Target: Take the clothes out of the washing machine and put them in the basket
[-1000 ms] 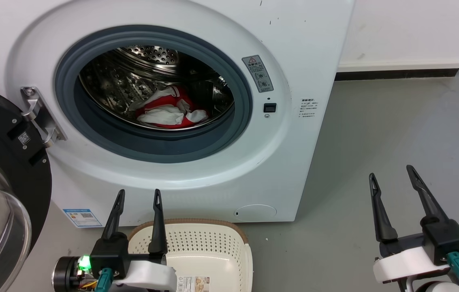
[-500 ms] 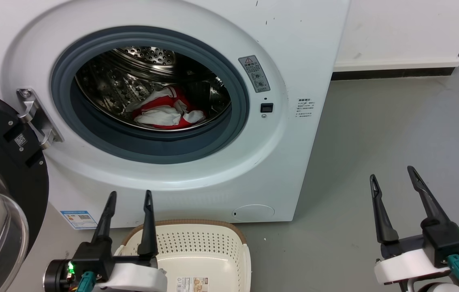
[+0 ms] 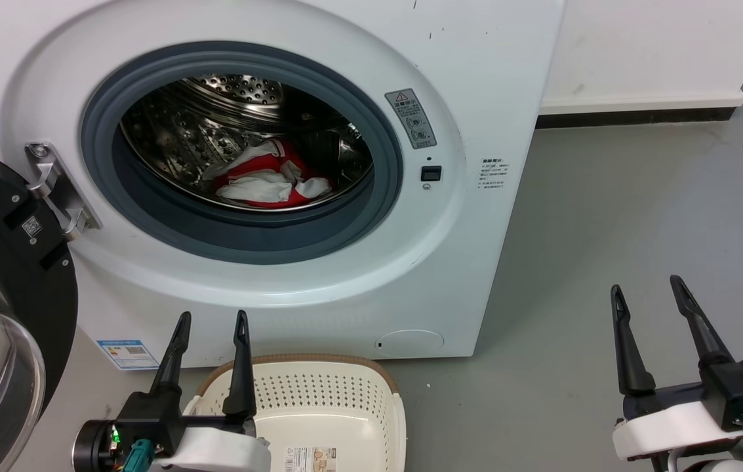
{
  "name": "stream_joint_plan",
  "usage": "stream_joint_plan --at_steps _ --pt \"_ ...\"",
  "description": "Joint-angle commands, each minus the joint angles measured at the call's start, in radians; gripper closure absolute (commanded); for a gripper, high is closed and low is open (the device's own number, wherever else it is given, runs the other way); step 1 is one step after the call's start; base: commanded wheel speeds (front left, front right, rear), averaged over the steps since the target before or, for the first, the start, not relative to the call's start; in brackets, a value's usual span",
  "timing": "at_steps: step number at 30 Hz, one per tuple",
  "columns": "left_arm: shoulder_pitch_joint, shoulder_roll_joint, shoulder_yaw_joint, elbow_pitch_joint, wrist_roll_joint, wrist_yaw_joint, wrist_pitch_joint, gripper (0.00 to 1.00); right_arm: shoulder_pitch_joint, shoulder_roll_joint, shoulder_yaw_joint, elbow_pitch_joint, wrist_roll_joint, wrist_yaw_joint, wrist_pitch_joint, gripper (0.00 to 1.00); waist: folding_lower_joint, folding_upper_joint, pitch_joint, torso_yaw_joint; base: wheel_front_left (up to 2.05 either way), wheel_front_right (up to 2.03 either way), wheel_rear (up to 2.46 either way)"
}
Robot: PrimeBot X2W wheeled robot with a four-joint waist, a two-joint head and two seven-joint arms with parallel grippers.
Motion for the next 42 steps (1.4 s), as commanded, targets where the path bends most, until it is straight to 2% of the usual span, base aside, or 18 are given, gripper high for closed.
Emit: stream_joint_plan --at_steps 1,12,16,21,29,34,42 --pt "0.009 -0.002 -0.001 0.002 0.003 0.000 -0.003 0.00 0.004 0.000 0.000 0.005 0.011 -0.001 -0.002 0.00 0.0000 -0.0001 0.001 0.000 0.00 0.00 0.00" --pt "0.003 -0.002 -0.008 0.020 -0.005 -0.012 -0.003 0.00 -0.015 0.000 -0.009 0.004 0.042 -0.001 -0.002 0.00 0.0000 -0.0001 0.024 -0.013 0.00 0.00 0.00" --pt "-0.046 -0.002 -0.019 0.057 -0.001 -0.033 -0.003 0.00 -0.043 0.000 -0.009 -0.017 0.056 -0.001 -0.002 0.00 0.0000 -0.0001 0.084 -0.029 0.00 0.00 0.00" --pt "-0.171 0.013 0.010 0.116 0.032 -0.077 -0.003 0.00 -0.105 0.000 -0.007 -0.052 0.072 -0.001 -0.002 0.00 0.0000 -0.0001 0.220 -0.063 0.00 0.00 0.00" --pt "-0.510 0.107 0.053 0.275 0.056 -0.118 -0.003 0.00 -0.207 0.000 0.009 -0.086 0.093 -0.001 -0.002 0.00 0.0000 -0.0001 0.447 -0.124 0.00 0.00 0.00" --pt "-0.782 0.189 0.072 0.455 0.039 -0.133 0.012 0.00 -0.262 0.000 0.019 -0.102 0.108 -0.001 -0.002 0.00 0.0000 -0.0001 0.553 -0.157 0.00 0.00 0.00" --pt "-1.188 0.337 0.052 0.705 0.078 -0.141 0.217 0.00 -0.321 0.000 0.046 -0.136 0.132 -0.001 -0.002 0.00 0.0000 -0.0001 0.684 -0.212 0.00 0.00 0.00"
